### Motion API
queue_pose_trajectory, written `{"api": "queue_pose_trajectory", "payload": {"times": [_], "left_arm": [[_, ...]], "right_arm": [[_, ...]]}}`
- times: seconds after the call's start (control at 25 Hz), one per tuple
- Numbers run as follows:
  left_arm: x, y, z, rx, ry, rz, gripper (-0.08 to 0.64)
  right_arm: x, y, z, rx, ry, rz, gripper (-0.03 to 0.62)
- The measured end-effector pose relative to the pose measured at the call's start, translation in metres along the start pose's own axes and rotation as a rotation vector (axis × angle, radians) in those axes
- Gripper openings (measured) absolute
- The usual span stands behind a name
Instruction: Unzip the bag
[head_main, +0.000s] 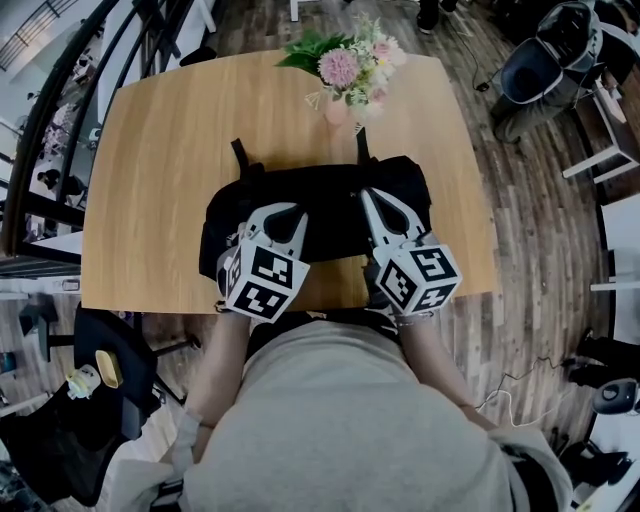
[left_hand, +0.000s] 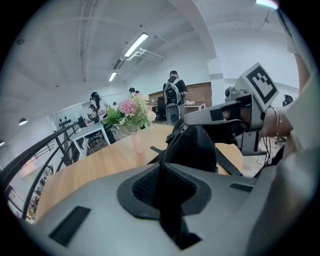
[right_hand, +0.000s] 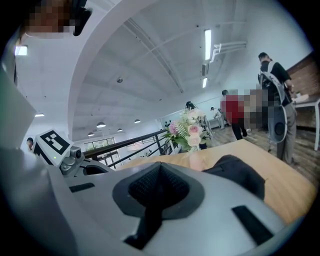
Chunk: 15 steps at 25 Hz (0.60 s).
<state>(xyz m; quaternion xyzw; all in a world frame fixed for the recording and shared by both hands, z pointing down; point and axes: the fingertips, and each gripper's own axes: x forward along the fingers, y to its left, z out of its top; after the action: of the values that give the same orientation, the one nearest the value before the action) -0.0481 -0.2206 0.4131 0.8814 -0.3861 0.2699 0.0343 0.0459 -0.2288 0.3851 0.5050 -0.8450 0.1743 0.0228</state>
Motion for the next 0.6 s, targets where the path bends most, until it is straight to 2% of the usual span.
{"api": "queue_pose_trajectory", "payload": {"times": [0.6], "left_arm": [[-0.001, -0.002, -0.009, -0.088, 0.000, 0.067, 0.041]], "right_arm": [[-0.016, -0.032, 0.002, 0.026, -0.004, -0.016, 0.011]]}}
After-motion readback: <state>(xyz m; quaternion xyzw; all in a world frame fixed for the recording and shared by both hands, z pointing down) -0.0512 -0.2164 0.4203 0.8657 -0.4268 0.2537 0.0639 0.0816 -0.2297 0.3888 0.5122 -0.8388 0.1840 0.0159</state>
